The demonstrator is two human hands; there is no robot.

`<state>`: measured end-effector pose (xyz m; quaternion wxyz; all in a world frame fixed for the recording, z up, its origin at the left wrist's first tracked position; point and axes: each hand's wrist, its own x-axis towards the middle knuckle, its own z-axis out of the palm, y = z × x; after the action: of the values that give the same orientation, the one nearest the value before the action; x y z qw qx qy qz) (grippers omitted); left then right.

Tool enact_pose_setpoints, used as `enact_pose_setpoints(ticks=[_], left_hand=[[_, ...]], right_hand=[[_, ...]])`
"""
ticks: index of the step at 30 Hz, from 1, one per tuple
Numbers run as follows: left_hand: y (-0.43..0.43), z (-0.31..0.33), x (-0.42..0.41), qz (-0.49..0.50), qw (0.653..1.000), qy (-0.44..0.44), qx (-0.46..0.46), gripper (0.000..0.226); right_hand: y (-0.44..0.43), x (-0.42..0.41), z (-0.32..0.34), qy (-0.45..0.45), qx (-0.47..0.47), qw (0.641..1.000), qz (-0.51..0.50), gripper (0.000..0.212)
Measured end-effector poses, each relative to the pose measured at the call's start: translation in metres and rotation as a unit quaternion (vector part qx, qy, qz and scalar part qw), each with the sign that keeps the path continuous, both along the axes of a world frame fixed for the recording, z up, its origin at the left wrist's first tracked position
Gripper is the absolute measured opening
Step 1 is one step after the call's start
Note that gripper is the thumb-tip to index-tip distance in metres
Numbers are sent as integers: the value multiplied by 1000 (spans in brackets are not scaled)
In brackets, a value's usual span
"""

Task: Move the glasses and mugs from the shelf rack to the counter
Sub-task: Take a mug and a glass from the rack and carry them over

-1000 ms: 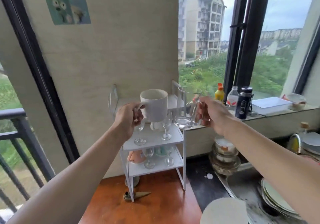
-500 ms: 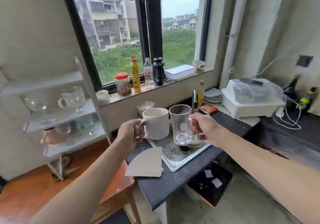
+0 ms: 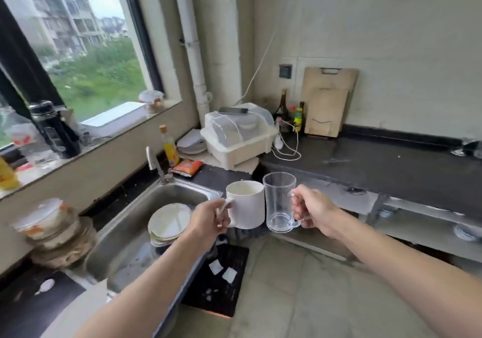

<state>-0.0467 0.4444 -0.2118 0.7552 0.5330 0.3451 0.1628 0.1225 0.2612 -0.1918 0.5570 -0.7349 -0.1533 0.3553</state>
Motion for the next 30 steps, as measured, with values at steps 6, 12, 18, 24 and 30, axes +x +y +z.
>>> enact_pose_setpoints(ticks=[6,12,18,24,30], left_hand=[[-9,-8,155,-149,989,-2,-20,23],[-43,-8,294,-272,962,8,-11,25],[-103,-26,408,-365,931,22,-14,26],[-170,-41,517,-412,911,15,11,24],[-222,-38,621,-422,905,38,40,28]], right_hand=[[-38,109,-7,7,-14,994,-110,32],[-98,190,-7,17,0,976,-217,30],[-170,261,-26,25,-12,955,-294,32],[-241,357,-45,19,-25,946,-323,38],[-296,462,-49,17,-39,944,-328,37]])
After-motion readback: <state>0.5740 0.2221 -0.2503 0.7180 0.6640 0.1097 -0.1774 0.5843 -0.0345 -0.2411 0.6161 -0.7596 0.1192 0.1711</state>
